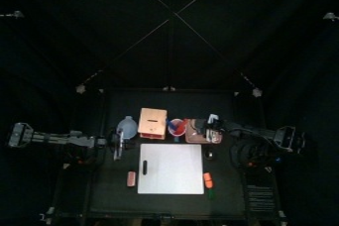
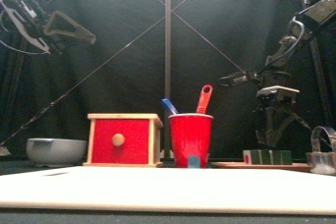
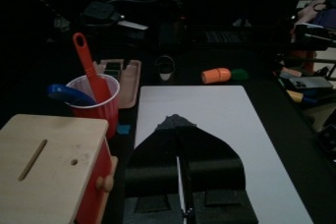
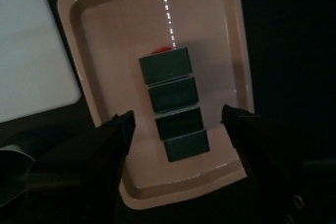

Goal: Place sushi on board then cut the sushi with the knife then place the pieces on the plate
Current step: Place the sushi on the board

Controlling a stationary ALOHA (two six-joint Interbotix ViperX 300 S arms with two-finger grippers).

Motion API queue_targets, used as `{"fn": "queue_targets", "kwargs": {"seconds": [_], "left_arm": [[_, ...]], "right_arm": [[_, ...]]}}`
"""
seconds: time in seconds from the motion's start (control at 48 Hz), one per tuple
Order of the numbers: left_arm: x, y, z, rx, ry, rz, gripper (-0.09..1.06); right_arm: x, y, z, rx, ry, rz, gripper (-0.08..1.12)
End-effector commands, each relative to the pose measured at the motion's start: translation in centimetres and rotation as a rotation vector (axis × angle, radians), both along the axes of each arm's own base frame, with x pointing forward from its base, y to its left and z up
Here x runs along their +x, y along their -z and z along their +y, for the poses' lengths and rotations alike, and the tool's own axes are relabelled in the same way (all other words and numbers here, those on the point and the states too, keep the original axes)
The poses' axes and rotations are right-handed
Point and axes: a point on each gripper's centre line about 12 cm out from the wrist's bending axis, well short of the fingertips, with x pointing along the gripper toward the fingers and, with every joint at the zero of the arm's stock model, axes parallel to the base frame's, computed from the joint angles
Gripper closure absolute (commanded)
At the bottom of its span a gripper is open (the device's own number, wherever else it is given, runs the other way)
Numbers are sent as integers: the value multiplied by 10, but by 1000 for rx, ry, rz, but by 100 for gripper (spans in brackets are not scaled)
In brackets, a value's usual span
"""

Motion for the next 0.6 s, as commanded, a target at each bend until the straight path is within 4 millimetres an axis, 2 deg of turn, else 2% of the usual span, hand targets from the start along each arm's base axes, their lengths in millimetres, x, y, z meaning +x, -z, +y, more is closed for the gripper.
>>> {"fn": "queue_targets", "kwargs": {"seconds": [0.021, 0.354, 0.604], "left_arm": [[2, -4, 1, -5, -5, -12, 98], [1, -2, 4, -14, -22, -5, 98], [1, -1, 5, -15, -27, -4, 98]], "right_arm": [[1, -3, -10, -13, 16, -41, 5], [2, 21, -12, 17, 11, 5, 5], [3, 30, -11, 21, 14, 6, 6]]}}
